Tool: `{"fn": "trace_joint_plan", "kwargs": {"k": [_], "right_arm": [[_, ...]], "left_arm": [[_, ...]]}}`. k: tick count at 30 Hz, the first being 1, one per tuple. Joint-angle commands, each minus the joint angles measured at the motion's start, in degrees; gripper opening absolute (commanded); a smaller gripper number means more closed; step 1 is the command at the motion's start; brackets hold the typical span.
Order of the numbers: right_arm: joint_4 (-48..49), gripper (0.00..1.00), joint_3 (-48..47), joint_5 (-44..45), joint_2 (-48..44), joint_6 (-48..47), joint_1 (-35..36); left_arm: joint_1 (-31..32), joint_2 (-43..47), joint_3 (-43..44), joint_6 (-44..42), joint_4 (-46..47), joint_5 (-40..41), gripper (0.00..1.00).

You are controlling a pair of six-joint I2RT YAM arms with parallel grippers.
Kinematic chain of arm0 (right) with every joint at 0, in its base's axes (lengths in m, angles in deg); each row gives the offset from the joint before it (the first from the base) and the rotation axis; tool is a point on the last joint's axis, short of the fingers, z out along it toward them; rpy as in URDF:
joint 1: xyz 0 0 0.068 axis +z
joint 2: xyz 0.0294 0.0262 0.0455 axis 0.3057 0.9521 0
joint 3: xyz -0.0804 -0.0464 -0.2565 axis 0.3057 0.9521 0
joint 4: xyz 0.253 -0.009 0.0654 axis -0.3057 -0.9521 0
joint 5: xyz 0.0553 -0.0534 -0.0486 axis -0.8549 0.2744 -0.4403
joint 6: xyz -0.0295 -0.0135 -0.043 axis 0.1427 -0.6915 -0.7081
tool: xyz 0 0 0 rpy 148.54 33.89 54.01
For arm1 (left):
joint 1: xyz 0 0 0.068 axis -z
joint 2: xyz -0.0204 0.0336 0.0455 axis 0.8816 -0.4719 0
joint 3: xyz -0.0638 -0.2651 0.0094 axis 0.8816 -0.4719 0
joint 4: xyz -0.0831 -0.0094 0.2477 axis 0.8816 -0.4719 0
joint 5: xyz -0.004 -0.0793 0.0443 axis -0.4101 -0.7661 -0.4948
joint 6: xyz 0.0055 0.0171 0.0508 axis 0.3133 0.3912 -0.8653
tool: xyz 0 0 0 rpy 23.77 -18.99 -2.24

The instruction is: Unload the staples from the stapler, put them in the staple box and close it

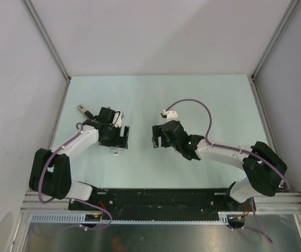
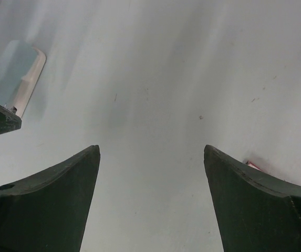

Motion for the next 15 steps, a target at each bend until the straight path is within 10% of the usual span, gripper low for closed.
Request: {"fn": "trace_joint_plan", "kwargs": {"k": [1, 15], "right_arm": [[0.68, 0.85, -3.69, 0.06, 1.98, 2.39, 0.94], [-12.16, 0.86, -28.61, 5.85, 20.11, 11.08, 10.8]], "left_arm": [[0.48, 0.28, 1.56, -1.51, 0.72, -3.17, 0.97], [-21.67, 12.15, 20.4, -5.48, -4.73, -5.08, 0.99]]}}
